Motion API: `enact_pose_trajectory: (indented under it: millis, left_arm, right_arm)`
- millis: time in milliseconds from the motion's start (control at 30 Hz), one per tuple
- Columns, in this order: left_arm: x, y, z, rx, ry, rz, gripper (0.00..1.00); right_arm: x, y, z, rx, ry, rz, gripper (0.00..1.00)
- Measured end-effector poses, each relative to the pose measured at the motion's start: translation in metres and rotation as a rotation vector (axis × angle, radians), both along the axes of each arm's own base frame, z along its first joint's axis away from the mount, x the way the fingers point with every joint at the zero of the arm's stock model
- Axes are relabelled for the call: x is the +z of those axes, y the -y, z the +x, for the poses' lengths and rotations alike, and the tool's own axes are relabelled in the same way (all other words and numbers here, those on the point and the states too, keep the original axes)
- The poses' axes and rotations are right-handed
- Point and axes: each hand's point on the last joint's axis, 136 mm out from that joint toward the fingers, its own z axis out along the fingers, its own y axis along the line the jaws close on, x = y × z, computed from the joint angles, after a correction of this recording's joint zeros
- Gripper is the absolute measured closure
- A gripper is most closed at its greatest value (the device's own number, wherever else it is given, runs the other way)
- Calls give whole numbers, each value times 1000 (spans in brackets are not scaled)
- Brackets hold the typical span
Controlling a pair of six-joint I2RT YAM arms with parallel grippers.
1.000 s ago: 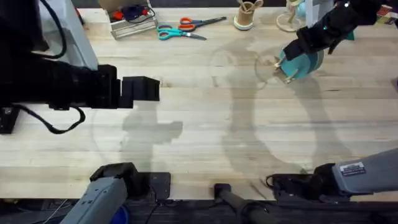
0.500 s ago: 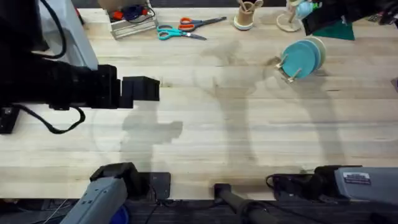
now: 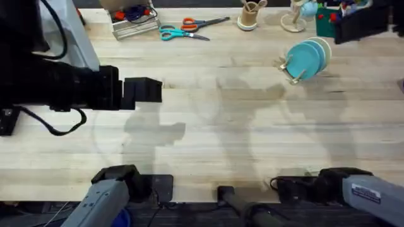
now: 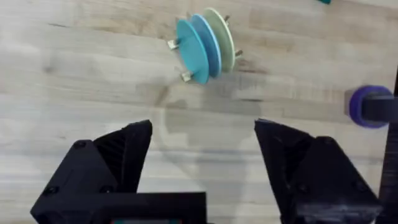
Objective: Pick up the plates from the table one by one and place each into a slot on the dish rack.
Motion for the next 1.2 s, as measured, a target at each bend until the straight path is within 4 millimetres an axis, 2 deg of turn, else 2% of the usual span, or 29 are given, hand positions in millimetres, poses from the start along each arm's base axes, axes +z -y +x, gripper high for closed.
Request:
enact_pose_trajectory:
  millis: [200,433,833,967,1200]
  left_arm:
    - [0,0,0,0,0,-1,7]
    - [0,0,0,0,0,-1,7]
    - [0,0,0,0,1,0,7]
    - [0,0,0,0,0,0,7]
    - [0,0,0,0,0,-1,8]
  right_arm:
    - [16,0,-32,-56,42,36,9]
    - [20,1,-68,-111,37,70,10]
    - [34,2,-107,-125,119,88,10]
    - [30,2,-118,-123,153,90,10]
    - [13,2,-125,-124,167,92,10]
